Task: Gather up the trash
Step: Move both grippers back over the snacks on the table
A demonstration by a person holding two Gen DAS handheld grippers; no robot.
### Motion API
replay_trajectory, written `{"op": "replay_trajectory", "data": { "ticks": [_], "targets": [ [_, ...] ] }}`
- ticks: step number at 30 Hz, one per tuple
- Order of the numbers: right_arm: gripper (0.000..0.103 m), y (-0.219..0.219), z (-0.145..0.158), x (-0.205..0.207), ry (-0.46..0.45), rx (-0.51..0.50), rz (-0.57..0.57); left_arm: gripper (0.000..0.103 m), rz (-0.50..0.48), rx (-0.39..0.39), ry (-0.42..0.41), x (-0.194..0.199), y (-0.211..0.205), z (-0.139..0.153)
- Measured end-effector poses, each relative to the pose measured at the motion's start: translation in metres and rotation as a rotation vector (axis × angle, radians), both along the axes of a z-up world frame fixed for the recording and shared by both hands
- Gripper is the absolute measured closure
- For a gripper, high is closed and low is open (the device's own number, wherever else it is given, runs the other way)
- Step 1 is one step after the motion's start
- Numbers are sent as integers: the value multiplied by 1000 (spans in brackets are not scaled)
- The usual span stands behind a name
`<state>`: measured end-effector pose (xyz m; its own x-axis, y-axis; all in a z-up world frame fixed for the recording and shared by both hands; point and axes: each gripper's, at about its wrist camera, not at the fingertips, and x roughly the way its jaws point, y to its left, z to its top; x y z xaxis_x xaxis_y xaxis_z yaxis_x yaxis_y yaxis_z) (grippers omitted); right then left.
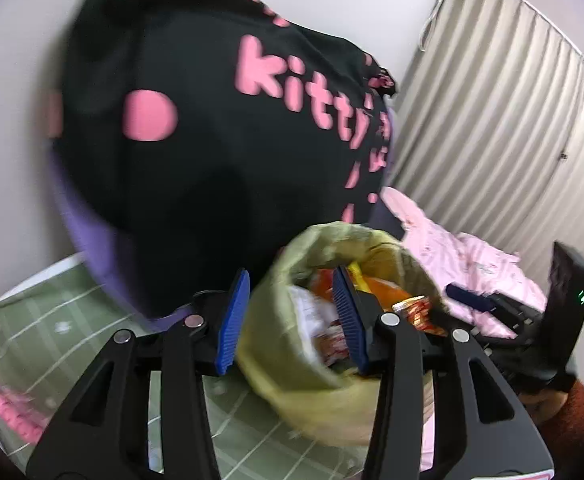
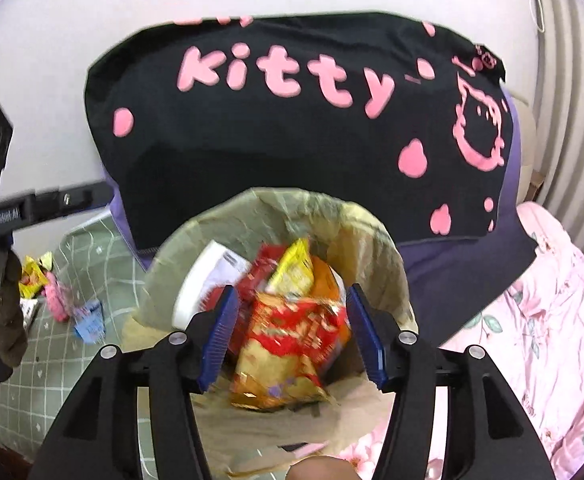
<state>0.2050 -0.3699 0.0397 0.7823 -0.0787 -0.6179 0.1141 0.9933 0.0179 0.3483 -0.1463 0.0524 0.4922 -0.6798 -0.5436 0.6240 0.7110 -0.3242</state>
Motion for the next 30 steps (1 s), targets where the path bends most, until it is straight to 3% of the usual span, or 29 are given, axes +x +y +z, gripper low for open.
{"op": "replay_trajectory", "data": {
  "ticks": [7,12,18,25,30],
  "targets": [
    [50,34,16,7,-78,18,29,62,119,59,-50,-23,61,5],
    [50,70,14,22,-82,74,131,60,205,99,-65,-38,107,-2],
    [50,133,6,39,-57,52,303,60,448,99,8,-48,193,-39],
    [50,189,-5,49,-32,51,468,60,840,68,118,-70,314,-86],
    [50,233,-20,59,-14,62,598,60,957,73,191,-82,364,-115]
  ]
}}
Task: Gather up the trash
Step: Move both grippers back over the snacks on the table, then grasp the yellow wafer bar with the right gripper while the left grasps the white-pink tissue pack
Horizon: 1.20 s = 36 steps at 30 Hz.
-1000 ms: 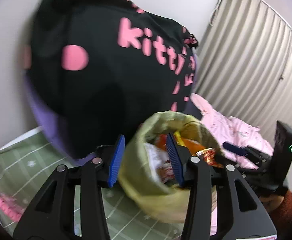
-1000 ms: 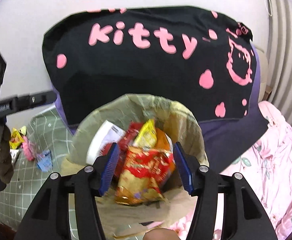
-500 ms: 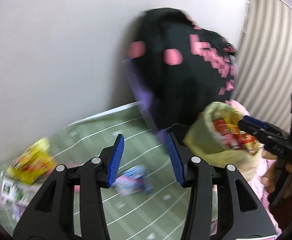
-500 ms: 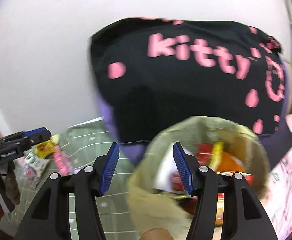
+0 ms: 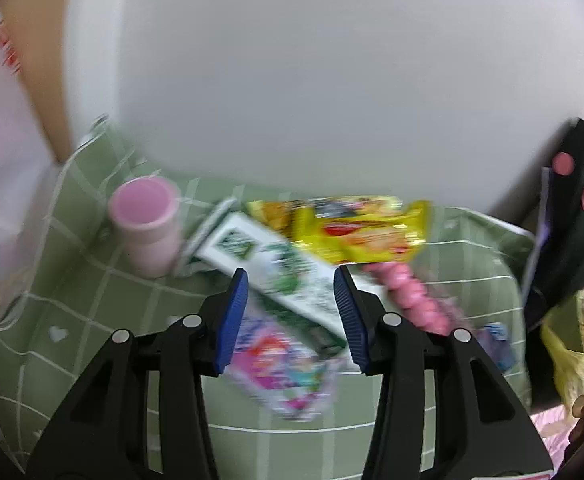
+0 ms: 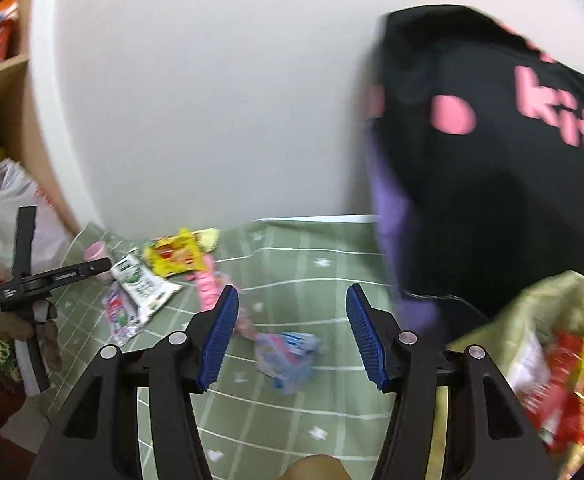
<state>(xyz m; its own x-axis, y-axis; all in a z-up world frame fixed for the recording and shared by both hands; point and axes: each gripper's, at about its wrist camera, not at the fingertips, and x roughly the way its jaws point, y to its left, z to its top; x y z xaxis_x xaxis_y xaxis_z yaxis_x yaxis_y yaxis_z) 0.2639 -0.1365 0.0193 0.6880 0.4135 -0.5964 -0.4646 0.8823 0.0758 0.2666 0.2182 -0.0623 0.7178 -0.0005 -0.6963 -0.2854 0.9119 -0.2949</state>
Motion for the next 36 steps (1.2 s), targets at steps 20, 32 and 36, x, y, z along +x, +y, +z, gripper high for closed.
{"op": "replay_trajectory", "data": {
  "ticks": [20,32,36],
  "targets": [
    [51,289,-95,122,10,-469,603,60,-44,-94,67,-64,35,-25],
    [68,240,-98,112,243,-353,517,60,-82,-176,74,-41,36,-35],
    [74,215,-93,106,307,-306,479,60,-96,-153,101,-29,26,-38]
  ]
}}
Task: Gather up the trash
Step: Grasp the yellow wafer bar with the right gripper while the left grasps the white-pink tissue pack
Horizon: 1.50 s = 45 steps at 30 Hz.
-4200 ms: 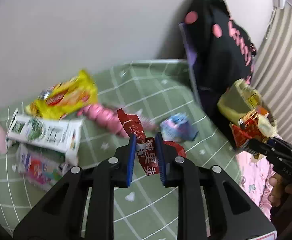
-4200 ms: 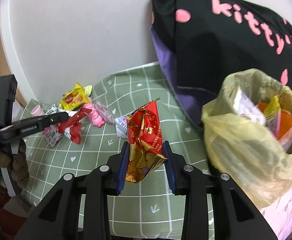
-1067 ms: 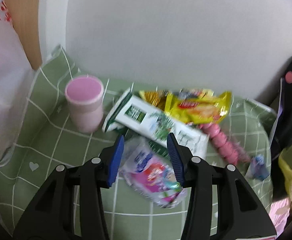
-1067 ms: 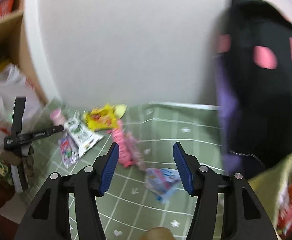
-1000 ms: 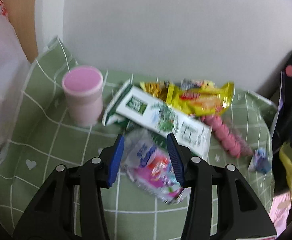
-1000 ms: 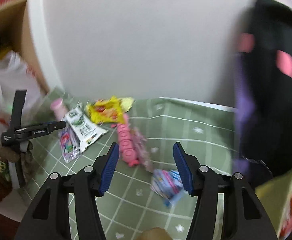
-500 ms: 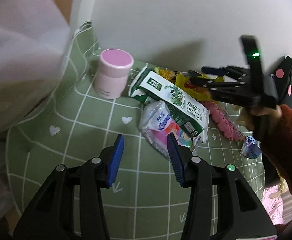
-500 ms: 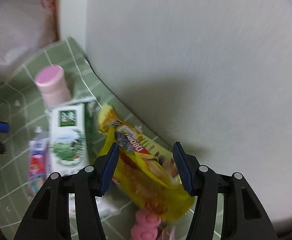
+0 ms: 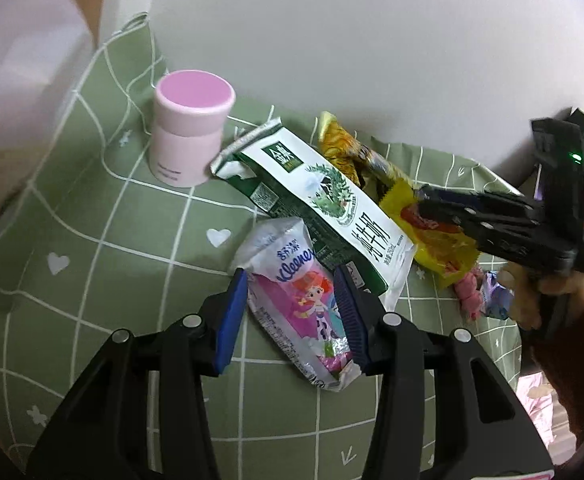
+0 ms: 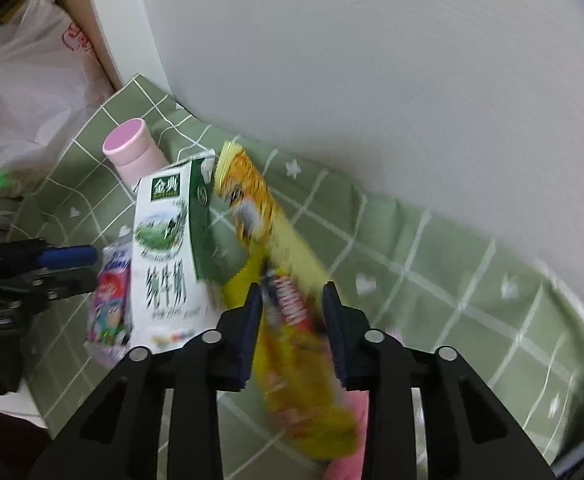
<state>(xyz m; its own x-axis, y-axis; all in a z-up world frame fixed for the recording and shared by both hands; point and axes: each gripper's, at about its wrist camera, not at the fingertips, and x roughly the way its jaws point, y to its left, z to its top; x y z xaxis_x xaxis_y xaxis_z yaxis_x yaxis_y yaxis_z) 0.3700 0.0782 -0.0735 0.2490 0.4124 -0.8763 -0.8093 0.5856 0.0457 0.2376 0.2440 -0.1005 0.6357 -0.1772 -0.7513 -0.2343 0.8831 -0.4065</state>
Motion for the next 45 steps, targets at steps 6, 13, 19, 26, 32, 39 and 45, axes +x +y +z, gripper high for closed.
{"op": "replay_trajectory", "data": {
  "ticks": [6,13,19,26,32,39,45],
  "targets": [
    [74,-47,-7,-25,78,16,-65,60,-28,85,27,12,-14,-3],
    [56,-82,-18,-58,167,95,-110,60,-45,90,14,1,-17,5],
    [55,-81,-23,-72,149,139,-180,60,-35,76,31,-20,-16,4],
    [89,-80,-35,-75,140,195,-267,60,-34,48,40,-29,-18,7],
    [90,-104,-28,-98,91,179,-316,60,35,-1,40,-10,-4,5],
    [90,-129,-25,-124,53,146,-344,56,-69,49,73,23,-29,-1],
    [90,-145,-27,-137,64,146,-368,57,-241,220,65,26,-71,1]
  ]
}}
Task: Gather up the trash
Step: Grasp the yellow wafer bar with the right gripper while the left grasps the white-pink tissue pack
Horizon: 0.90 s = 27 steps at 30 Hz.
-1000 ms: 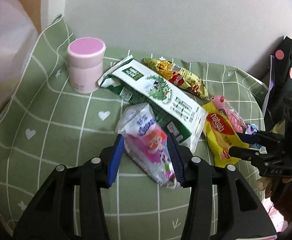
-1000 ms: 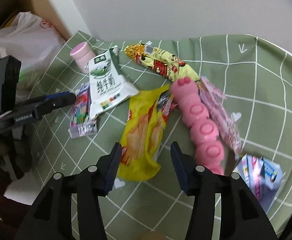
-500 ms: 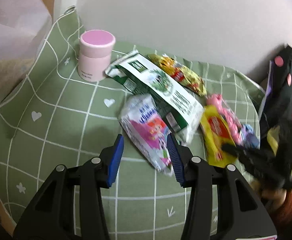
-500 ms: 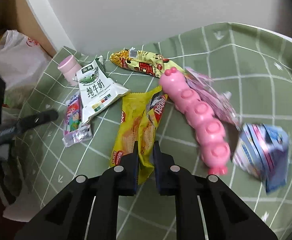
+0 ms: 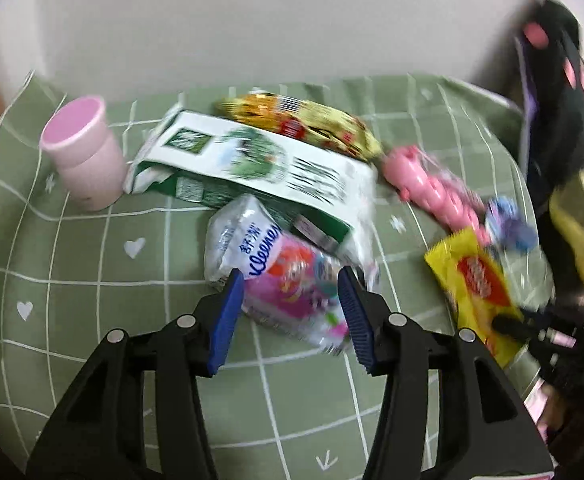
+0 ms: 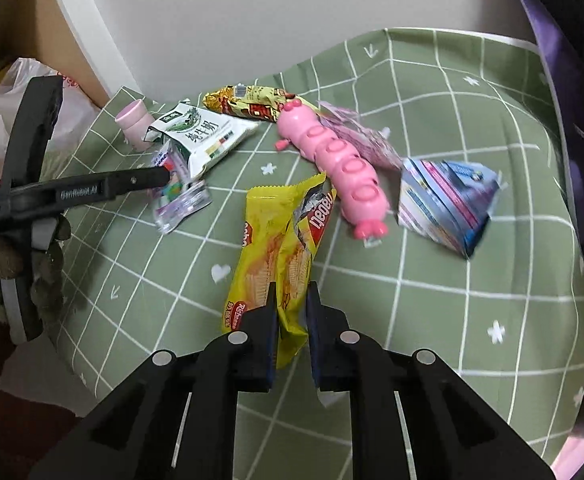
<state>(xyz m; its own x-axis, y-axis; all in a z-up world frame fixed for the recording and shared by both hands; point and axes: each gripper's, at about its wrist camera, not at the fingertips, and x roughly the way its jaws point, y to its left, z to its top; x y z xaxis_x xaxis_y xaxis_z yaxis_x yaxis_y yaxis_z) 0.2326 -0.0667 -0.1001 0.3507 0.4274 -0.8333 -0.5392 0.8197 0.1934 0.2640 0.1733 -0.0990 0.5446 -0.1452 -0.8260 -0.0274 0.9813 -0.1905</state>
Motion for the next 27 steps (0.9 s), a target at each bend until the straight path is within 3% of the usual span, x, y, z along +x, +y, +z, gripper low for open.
{"op": "replay_trajectory", "data": {
  "ticks": [3,7,9,10,12,14,24,26,27],
  "targets": [
    [90,-6,1,-3,1,5,-12,57,-2,50,3,-9,-5,-1],
    [90,-12,6,-1,-6,17,-33,56,82,133,11,-17,7,-1],
    [90,-14,7,0,-7,23,-39,57,128,30,9,-18,23,1],
    [90,-14,7,1,-8,26,-40,57,156,-71,11,-17,34,2],
    [90,-17,8,1,-8,30,-45,56,186,-187,29,-13,43,0],
    [90,-17,7,1,-5,29,-48,56,200,-234,57,-2,44,-4],
    [90,-24,8,-5,-8,11,-54,57,204,-62,67,34,18,-13],
    [90,-25,6,-5,1,13,-57,65,197,-48,69,34,17,-13],
    [90,-25,5,-4,6,13,-58,82,188,-45,72,34,15,-14]
  ]
}}
